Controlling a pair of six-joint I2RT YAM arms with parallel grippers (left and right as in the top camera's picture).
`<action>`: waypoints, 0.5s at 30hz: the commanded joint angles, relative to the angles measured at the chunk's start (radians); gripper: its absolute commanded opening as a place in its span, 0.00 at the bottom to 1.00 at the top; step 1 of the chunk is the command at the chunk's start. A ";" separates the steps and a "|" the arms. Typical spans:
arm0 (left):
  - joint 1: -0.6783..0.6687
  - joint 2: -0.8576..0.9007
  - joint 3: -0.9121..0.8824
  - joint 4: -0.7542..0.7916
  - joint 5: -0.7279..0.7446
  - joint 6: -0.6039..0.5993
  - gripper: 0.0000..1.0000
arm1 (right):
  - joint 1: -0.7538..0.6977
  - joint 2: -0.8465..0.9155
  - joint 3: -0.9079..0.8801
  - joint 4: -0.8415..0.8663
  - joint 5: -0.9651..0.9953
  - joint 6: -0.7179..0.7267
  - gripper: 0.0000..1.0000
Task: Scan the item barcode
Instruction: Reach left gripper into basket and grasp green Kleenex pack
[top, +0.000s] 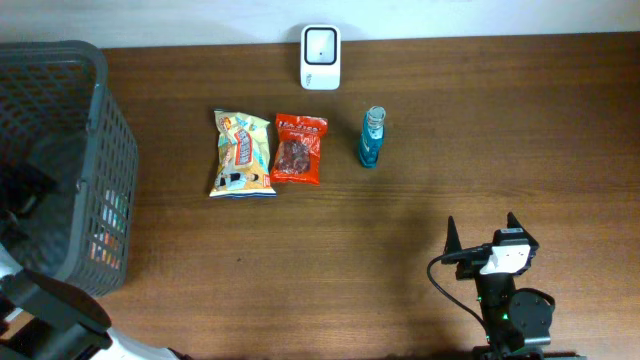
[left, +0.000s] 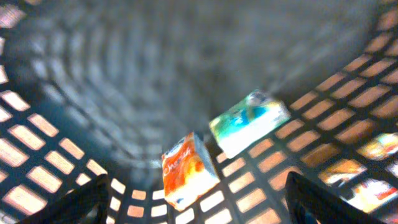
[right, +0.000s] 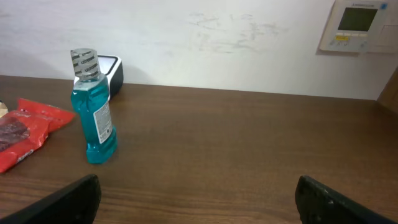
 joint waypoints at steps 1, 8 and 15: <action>-0.005 -0.011 -0.132 0.063 0.012 0.048 0.87 | -0.006 -0.006 -0.008 -0.003 0.009 0.008 0.98; -0.031 -0.008 -0.290 0.240 0.153 0.152 0.70 | -0.006 -0.006 -0.008 -0.004 0.009 0.008 0.98; -0.093 -0.006 -0.301 0.233 0.140 0.203 0.75 | -0.006 -0.006 -0.008 -0.003 0.009 0.008 0.98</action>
